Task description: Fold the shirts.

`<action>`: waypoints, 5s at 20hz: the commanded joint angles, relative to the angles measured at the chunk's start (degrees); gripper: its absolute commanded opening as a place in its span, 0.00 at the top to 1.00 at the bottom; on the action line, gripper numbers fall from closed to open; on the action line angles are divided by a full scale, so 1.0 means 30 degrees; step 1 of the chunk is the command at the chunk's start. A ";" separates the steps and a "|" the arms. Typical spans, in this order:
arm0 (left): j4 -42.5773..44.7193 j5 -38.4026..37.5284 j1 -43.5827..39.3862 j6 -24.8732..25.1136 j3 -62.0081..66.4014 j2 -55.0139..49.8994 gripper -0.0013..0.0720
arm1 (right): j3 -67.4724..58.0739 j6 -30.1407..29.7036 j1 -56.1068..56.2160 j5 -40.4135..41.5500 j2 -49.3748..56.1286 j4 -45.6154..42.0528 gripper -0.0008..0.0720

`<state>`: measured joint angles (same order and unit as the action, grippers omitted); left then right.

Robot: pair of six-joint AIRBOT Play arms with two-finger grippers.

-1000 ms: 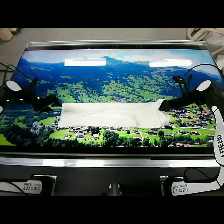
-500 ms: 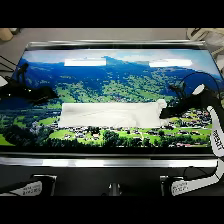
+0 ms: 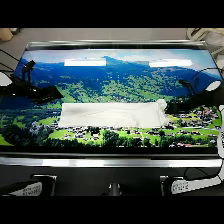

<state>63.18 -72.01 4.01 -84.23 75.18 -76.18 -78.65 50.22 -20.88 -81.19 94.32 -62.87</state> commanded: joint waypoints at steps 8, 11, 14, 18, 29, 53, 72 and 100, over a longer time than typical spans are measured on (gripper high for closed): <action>0.0007 -0.0175 -0.0058 0.0073 0.0000 0.0000 0.01 | -0.0321 0.0707 -0.1909 -0.0954 0.3453 0.4313 0.01; 0.0007 -0.0175 -0.0058 0.0066 0.0000 0.0000 0.02 | -0.0313 0.0984 -0.1661 -0.0911 0.4044 0.4379 0.01; 0.0000 -0.0182 -0.0058 0.0066 0.0000 0.0000 0.01 | -0.0306 0.0882 -0.0729 -0.0379 0.4160 0.4269 0.01; 0.0000 -0.0211 -0.0058 0.0073 0.0000 0.0000 0.02 | -0.0306 0.0809 0.0503 -0.0044 0.4277 0.5100 0.01; 0.0015 -0.0153 -0.0051 0.0299 0.0000 -0.0007 0.02 | -0.0328 -0.0845 0.0852 -0.3963 0.3883 0.9012 0.02; -0.7490 1.0120 -1.1570 0.0211 -0.0452 -0.4743 0.95 | -0.2055 0.4568 0.3861 -0.0430 -0.7599 0.1523 0.96; -1.6538 1.1825 -1.4302 0.4809 0.3257 -1.0397 0.95 | -0.2047 0.8306 0.3956 -0.3526 -1.0091 -0.1282 0.96; -0.6674 0.4779 0.0430 0.4226 0.2310 0.5748 0.95 | -0.2047 0.5187 1.1934 0.1129 -0.1202 0.2936 0.10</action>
<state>40.10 -57.23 5.15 -71.55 82.13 -59.05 -84.79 67.70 22.02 -67.59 95.02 -44.10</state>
